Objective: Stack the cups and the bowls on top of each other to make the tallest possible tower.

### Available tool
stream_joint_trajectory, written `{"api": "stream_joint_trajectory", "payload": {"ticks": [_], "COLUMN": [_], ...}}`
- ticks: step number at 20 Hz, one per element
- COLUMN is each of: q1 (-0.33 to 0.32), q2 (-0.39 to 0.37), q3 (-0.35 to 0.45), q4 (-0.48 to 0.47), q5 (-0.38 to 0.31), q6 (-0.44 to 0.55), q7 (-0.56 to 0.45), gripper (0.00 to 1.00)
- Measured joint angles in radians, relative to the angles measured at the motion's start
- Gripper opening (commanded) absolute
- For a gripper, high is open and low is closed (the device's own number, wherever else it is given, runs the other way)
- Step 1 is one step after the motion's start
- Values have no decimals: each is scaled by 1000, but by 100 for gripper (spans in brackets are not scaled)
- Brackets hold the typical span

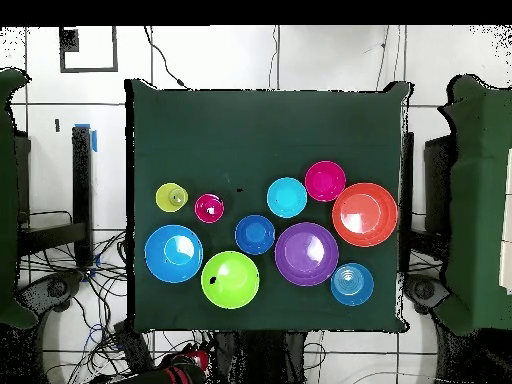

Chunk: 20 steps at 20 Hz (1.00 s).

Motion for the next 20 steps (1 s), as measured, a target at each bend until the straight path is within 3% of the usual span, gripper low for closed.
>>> {"api": "stream_joint_trajectory", "payload": {"ticks": [20], "q1": [-17], "q2": [-27], "q3": [31], "q4": [0], "q5": [-32], "q6": [0], "q7": [0], "gripper": [100]}}
